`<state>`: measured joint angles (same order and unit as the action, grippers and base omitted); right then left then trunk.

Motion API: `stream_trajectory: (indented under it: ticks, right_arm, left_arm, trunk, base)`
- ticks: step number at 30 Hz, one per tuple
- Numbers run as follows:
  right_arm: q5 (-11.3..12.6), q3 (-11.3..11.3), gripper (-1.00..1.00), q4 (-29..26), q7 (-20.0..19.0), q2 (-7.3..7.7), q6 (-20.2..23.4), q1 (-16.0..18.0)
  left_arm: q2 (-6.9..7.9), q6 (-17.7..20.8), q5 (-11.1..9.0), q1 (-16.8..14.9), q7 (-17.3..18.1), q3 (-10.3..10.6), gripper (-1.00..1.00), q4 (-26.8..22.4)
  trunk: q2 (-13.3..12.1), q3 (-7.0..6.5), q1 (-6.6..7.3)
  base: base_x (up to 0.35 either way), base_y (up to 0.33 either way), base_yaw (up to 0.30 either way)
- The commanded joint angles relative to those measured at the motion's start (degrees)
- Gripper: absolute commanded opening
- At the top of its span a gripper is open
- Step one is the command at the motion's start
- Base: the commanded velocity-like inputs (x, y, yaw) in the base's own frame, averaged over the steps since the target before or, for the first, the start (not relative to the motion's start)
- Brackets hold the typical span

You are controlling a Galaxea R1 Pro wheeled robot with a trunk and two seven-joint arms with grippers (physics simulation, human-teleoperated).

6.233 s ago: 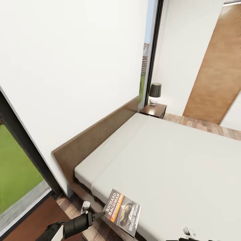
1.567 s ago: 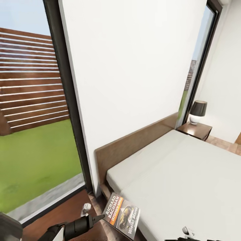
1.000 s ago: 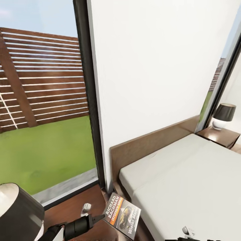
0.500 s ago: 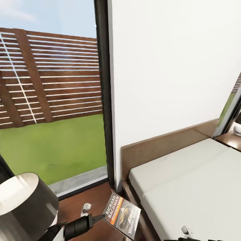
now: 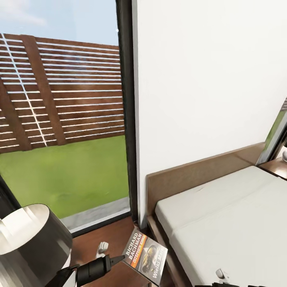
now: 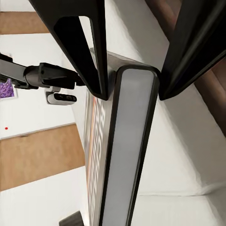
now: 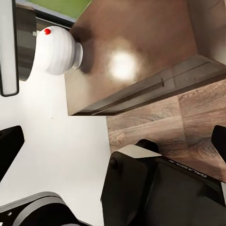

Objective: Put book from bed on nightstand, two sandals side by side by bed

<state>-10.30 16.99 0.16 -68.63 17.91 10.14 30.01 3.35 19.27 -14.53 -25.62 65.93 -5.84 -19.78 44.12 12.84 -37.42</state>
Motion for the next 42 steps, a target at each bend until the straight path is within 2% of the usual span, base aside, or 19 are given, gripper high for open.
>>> stream_trajectory:
  ticks: [1,17,18,20,23,26,30,42]
  right_arm:
    - [-0.4,0.5,1.0,0.0,-0.2,0.02,0.5,0.1]
    - [-0.1,1.1,1.0,-1.6,-0.3,0.14,0.5,0.1]
    - [-0.1,1.1,1.0,-3.3,-0.3,0.22,0.7,0.1]
    - [-0.1,1.1,1.0,-11.2,-0.3,0.29,1.9,0.1]
    - [-0.1,1.1,1.0,-21.3,-0.3,0.3,6.3,0.1]
    - [0.0,1.0,1.0,-27.3,-0.3,0.29,10.2,0.1]
    - [0.0,1.0,1.0,-29.7,-0.3,0.28,11.6,0.1]
    - [-0.2,0.8,1.0,-30.0,-0.3,0.2,11.7,0.1]
  left_arm:
    - [-0.01,0.6,-0.1,0.0,0.2,-0.1,-1.0,0.0]
    - [-0.01,0.6,-0.1,0.0,0.2,-0.1,-1.0,0.0]
    - [-0.01,0.6,-0.1,0.0,0.2,-0.1,-1.0,0.0]
    - [-0.01,0.6,-0.1,0.0,0.2,-0.1,-1.0,0.0]
    - [-0.01,0.6,-0.1,0.0,0.2,-0.1,-1.0,0.0]
    - [-0.06,0.6,-0.1,0.0,0.2,-0.1,-1.0,0.0]
    - [-0.08,0.6,-0.1,0.0,0.2,-0.1,-1.0,0.0]
    - [-0.44,0.0,-0.1,0.0,0.1,-0.2,-1.0,1.7]
  trunk:
    - [0.1,0.09,-0.01]
    - [0.1,0.7,-0.01]
    - [0.1,0.74,-0.01]
    - [0.1,0.85,-0.01]
    - [0.1,1.02,-0.01]
    - [0.1,1.2,-0.01]
    - [0.1,1.44,-0.01]
    - [0.1,1.84,-0.01]
  base:
    - [0.0,0.0,0.064]
    - [0.0,0.0,0.23]
    - [0.0,0.0,0.249]
    - [0.0,0.0,0.231]
    - [0.0,0.0,0.216]
    - [0.0,0.0,0.2]
    - [0.0,0.0,0.186]
    - [0.0,0.0,0.09]
